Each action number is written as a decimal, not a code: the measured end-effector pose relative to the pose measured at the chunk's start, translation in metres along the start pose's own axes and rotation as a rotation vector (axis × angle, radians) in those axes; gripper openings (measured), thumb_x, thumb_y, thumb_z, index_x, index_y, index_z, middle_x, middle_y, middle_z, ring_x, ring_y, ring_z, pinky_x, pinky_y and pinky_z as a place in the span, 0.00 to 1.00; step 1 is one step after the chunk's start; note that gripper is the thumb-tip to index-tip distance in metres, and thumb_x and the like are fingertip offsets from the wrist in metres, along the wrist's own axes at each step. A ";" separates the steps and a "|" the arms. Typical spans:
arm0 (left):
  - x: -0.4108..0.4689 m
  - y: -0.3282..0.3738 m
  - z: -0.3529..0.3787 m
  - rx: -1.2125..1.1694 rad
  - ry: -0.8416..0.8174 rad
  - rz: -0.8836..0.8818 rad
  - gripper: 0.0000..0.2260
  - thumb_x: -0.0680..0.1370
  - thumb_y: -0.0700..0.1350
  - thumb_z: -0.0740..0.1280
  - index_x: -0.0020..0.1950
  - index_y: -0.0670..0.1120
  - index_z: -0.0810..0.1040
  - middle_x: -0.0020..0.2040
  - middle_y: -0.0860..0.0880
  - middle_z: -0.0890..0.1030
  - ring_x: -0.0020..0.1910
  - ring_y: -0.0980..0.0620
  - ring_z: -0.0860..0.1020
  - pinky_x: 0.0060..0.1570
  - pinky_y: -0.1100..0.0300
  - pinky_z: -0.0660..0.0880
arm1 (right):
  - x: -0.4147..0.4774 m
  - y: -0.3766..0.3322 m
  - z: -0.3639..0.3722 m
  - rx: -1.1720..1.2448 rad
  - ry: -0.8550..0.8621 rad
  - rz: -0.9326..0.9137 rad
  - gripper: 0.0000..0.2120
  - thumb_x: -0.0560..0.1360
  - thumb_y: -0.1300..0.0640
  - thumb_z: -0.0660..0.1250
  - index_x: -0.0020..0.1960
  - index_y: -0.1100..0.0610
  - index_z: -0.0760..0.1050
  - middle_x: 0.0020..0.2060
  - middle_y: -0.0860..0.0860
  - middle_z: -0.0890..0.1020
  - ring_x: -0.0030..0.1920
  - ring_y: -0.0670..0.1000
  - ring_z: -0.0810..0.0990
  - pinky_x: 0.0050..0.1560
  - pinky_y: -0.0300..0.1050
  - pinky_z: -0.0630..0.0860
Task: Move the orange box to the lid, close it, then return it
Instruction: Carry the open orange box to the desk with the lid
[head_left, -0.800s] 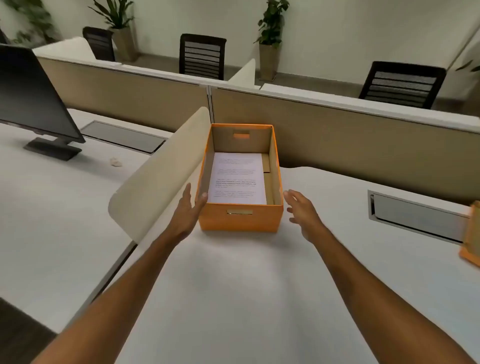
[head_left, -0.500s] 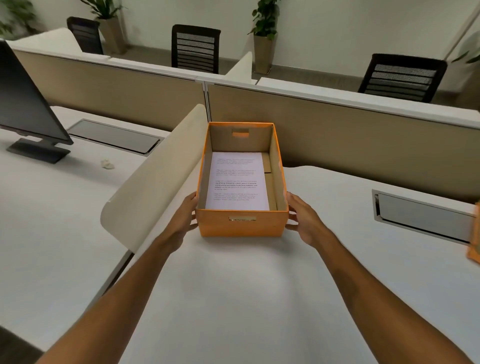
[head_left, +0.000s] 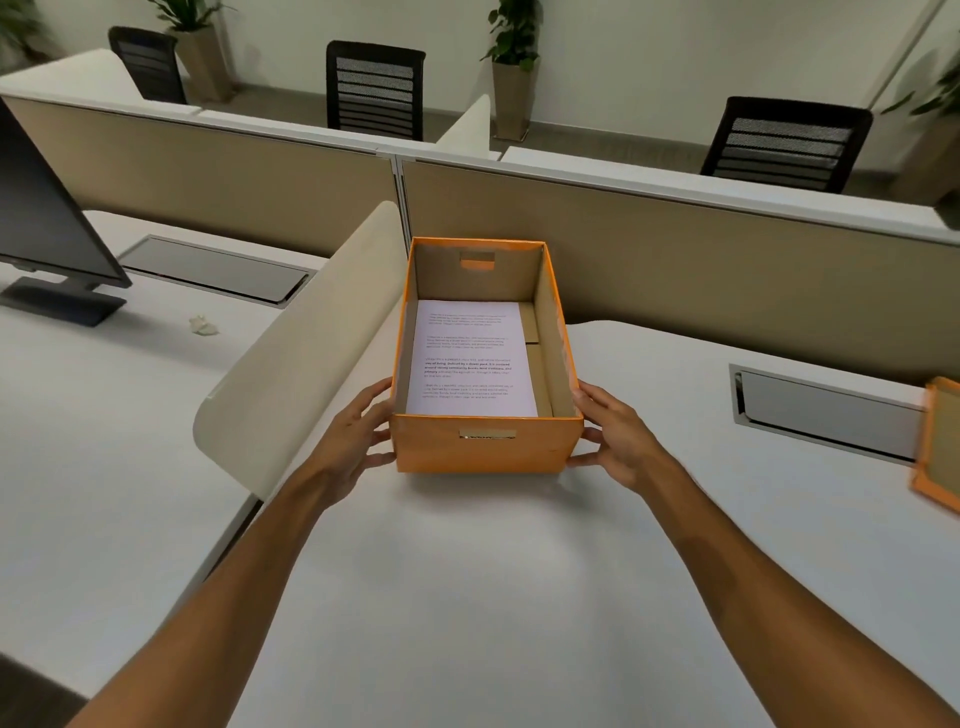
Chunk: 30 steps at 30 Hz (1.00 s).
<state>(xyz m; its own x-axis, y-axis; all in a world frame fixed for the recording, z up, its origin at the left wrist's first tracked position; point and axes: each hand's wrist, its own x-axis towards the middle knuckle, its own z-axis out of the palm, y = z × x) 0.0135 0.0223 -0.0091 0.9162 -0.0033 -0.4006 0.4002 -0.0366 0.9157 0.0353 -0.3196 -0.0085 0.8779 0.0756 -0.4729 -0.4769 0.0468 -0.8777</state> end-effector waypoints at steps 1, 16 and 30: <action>-0.005 0.000 0.003 0.006 -0.001 0.011 0.22 0.75 0.61 0.69 0.69 0.65 0.73 0.59 0.52 0.83 0.59 0.46 0.81 0.56 0.42 0.79 | -0.005 0.002 -0.005 0.002 0.003 -0.008 0.24 0.76 0.42 0.66 0.71 0.43 0.71 0.65 0.49 0.78 0.63 0.60 0.76 0.50 0.70 0.79; -0.129 -0.013 0.121 0.025 -0.061 0.112 0.23 0.77 0.57 0.68 0.72 0.61 0.71 0.65 0.48 0.80 0.61 0.43 0.80 0.57 0.38 0.78 | -0.150 0.038 -0.120 -0.003 0.055 -0.131 0.20 0.73 0.45 0.72 0.64 0.38 0.75 0.58 0.47 0.82 0.57 0.56 0.82 0.46 0.67 0.81; -0.246 -0.051 0.241 0.082 -0.188 0.108 0.24 0.72 0.63 0.72 0.67 0.68 0.74 0.63 0.55 0.82 0.60 0.46 0.81 0.51 0.46 0.82 | -0.309 0.109 -0.238 0.028 0.134 -0.183 0.27 0.71 0.47 0.75 0.68 0.41 0.73 0.50 0.44 0.86 0.52 0.53 0.85 0.46 0.70 0.81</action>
<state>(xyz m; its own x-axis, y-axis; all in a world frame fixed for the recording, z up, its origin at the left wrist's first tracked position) -0.2367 -0.2161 0.0346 0.9310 -0.1978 -0.3067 0.2906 -0.1065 0.9509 -0.2775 -0.5751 0.0230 0.9471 -0.0693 -0.3135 -0.3084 0.0750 -0.9483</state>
